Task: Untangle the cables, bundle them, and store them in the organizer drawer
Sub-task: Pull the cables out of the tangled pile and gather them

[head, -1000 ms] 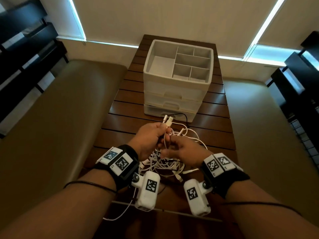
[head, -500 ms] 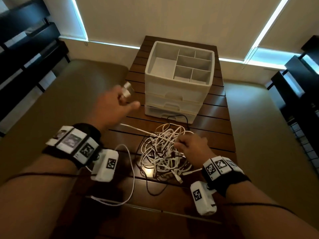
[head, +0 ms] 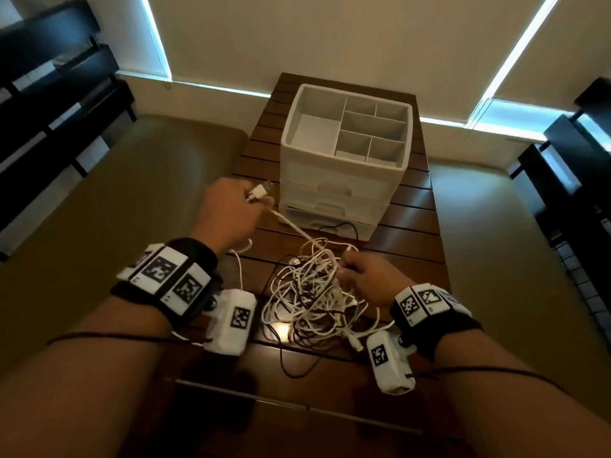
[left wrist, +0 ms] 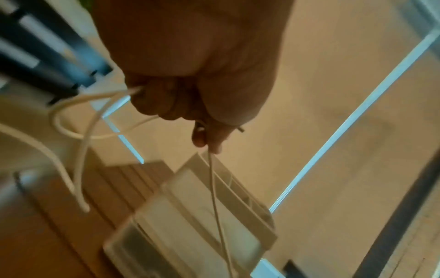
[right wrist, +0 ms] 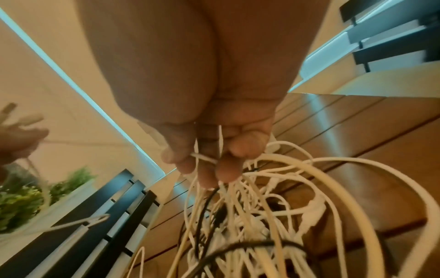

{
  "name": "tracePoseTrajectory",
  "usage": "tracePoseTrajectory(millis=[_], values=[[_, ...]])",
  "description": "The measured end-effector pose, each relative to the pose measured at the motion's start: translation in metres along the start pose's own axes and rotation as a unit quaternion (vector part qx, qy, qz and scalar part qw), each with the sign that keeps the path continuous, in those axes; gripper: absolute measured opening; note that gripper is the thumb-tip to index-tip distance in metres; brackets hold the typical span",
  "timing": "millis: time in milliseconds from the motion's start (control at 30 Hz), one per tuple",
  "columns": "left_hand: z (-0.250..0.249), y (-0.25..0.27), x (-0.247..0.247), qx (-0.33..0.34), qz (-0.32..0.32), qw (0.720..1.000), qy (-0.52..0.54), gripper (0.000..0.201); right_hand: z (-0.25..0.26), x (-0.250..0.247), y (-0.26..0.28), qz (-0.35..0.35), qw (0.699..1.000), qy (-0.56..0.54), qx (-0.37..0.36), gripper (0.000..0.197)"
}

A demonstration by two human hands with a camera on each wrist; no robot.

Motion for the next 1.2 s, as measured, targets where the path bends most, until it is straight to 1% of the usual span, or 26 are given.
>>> tracePoseTrajectory(millis=[67, 100, 200, 267, 333, 367, 400, 433, 467, 533, 567, 600, 633, 667, 733, 767, 800, 867, 900, 967, 1000, 1067, 1100, 1133, 1167, 1200], values=[[0.001, -0.004, -0.009, 0.017, 0.021, 0.992, -0.122, 0.018, -0.001, -0.001, -0.001, -0.022, 1.000, -0.016, 0.008, 0.022], [-0.004, -0.003, -0.007, 0.031, 0.022, 0.990, -0.138, 0.019, 0.003, -0.002, 0.000, -0.033, 0.999, -0.022, -0.001, 0.023], [-0.032, 0.009, 0.021, 0.106, 0.032, 0.992, -0.066, 0.025, 0.025, 0.000, 0.003, -0.030, 0.998, -0.035, -0.040, 0.025], [-0.044, 0.016, 0.048, 0.132, 0.079, 0.988, -0.032, 0.032, 0.034, 0.002, 0.009, 0.008, 0.995, -0.071, -0.063, 0.021], [-0.047, 0.019, 0.066, 0.140, 0.142, 0.977, -0.078, 0.033, 0.035, -0.006, 0.014, 0.019, 0.987, -0.139, -0.081, 0.018], [-0.044, 0.021, 0.072, 0.131, 0.164, 0.975, -0.075, 0.041, 0.033, -0.013, 0.015, 0.008, 0.983, -0.162, -0.087, 0.015], [-0.044, 0.021, 0.074, 0.116, 0.176, 0.977, -0.025, 0.046, 0.030, -0.018, 0.016, -0.001, 0.981, -0.172, -0.089, 0.012], [-0.044, 0.020, 0.074, 0.089, 0.169, 0.979, 0.064, 0.047, 0.026, -0.018, 0.015, 0.003, 0.982, -0.168, -0.084, 0.009], [-0.046, 0.019, 0.068, 0.052, 0.142, 0.975, 0.163, 0.045, 0.018, -0.013, 0.011, 0.018, 0.988, -0.140, -0.068, 0.007], [-0.042, 0.009, 0.047, -0.013, 0.055, 0.954, 0.294, 0.038, -0.006, 0.001, 0.001, 0.026, 0.999, -0.021, -0.012, 0.009], [-0.037, 0.002, 0.036, -0.024, 0.021, 0.950, 0.311, 0.036, -0.018, 0.007, -0.005, 0.008, 0.998, 0.057, 0.010, 0.013], [-0.034, -0.004, 0.026, -0.017, 0.005, 0.954, 0.301, 0.036, -0.027, 0.009, -0.009, -0.017, 0.992, 0.119, 0.026, 0.016], [-0.031, -0.008, 0.020, 0.000, -0.004, 0.961, 0.276, 0.038, -0.033, 0.011, -0.014, -0.033, 0.988, 0.146, 0.034, 0.015], [-0.029, -0.010, 0.017, 0.016, -0.004, 0.971, 0.239, 0.040, -0.034, 0.011, -0.016, -0.037, 0.988, 0.143, 0.042, 0.011], [-0.021, -0.010, 0.014, 0.037, 0.004, 0.992, 0.123, 0.037, -0.028, 0.007, -0.018, -0.029, 0.997, 0.048, 0.054, 0.008], [-0.014, -0.008, 0.012, 0.031, 0.009, 0.998, 0.057, 0.035, -0.021, -0.001, -0.017, -0.039, 0.998, -0.031, 0.050, 0.010], [-0.007, -0.006, 0.011, 0.018, 0.016, 1.000, 0.008, 0.035, -0.012, -0.015, -0.013, -0.071, 0.991, -0.104, 0.041, 0.013], [0.010, -0.001, 0.011, -0.009, 0.053, 0.997, -0.054, 0.032, 0.006, -0.046, -0.001, -0.143, 0.963, -0.227, 0.001, 0.017], [0.017, 0.000, 0.013, -0.015, 0.073, 0.994, -0.077, 0.028, 0.015, -0.054, 0.005, -0.137, 0.942, -0.305, -0.024, 0.018], [0.022, 0.001, 0.013, -0.030, 0.080, 0.993, -0.087, 0.020, 0.028, -0.052, 0.011, -0.048, 0.898, -0.434, -0.047, 0.017], [0.019, 0.000, 0.010, -0.029, 0.057, 0.995, -0.077, 0.017, 0.031, -0.046, 0.012, -0.014, 0.899, -0.436, -0.042, 0.017], [0.000, -0.001, 0.001, 0.011, -0.016, 0.999, -0.032, 0.013, 0.034, -0.029, 0.013, 0.013, 0.948, -0.318, -0.025, 0.016], [-0.013, -0.001, 0.001, 0.050, -0.032, 0.998, 0.009, 0.015, 0.038, -0.020, 0.012, 0.023, 0.965, -0.258, -0.031, 0.015], [-0.027, -0.001, 0.007, 0.080, -0.015, 0.995, 0.056, 0.019, 0.044, -0.014, 0.013, 0.034, 0.972, -0.226, -0.048, 0.014], [-0.040, 0.002, 0.016, 0.094, 0.031, 0.991, 0.093, 0.023, 0.050, -0.013, 0.013, 0.038, 0.970, -0.229, -0.069, 0.012], [-0.050, 0.006, 0.029, 0.097, 0.091, 0.986, 0.099, 0.028, 0.055, -0.016, 0.013, 0.028, 0.962, -0.255, -0.089, 0.011]])
Point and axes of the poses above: each hand's wrist, its own y-axis away from the middle knuckle, its own x-axis out of the palm, z = x × y, the point moved 7 cm from there along -y, towards the middle knuckle, and after that the axes turned 14 degrees about x, right-handed, at the moved point
